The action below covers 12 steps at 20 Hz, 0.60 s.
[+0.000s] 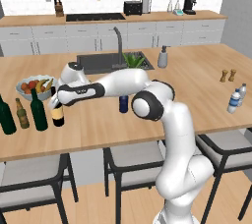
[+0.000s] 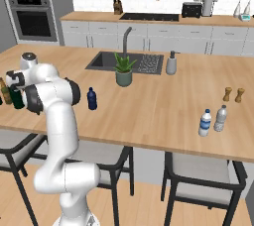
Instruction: Move the plastic bottles in the middle to the plastics group, and the glass bottles in the middle to the glass group.
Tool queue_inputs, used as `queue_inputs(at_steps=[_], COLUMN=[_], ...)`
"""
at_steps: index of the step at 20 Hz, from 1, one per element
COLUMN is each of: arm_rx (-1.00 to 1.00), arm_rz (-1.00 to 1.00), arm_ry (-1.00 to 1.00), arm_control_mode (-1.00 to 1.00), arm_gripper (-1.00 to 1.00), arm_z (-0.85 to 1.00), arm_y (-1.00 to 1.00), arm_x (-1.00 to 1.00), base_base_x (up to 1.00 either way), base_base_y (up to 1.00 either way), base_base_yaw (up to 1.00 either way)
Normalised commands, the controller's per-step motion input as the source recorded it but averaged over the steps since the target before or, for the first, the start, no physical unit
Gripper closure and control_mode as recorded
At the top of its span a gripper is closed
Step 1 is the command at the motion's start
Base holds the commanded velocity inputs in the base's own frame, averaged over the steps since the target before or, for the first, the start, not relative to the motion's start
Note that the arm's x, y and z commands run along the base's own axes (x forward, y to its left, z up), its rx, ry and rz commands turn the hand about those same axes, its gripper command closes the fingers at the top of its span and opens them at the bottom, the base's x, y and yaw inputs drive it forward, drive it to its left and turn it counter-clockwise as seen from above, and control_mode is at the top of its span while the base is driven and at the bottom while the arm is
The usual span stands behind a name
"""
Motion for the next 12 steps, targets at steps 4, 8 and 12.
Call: queue_inputs(at_steps=[4, 8, 12], arm_rx=[0.00, 0.00, 0.00], arm_rz=[0.00, 0.00, 0.00], arm_ry=[0.00, 0.00, 0.00], arm_control_mode=[-1.00, -1.00, -1.00], arm_gripper=[1.00, -1.00, -1.00], arm_z=[0.00, 0.00, 0.00], arm_y=[0.00, 0.00, 0.00], arm_x=[0.00, 0.00, 0.00], base_base_x=[0.00, 0.00, 0.00], base_base_y=[0.00, 0.00, 0.00], base_base_yaw=[0.00, 0.00, 0.00])
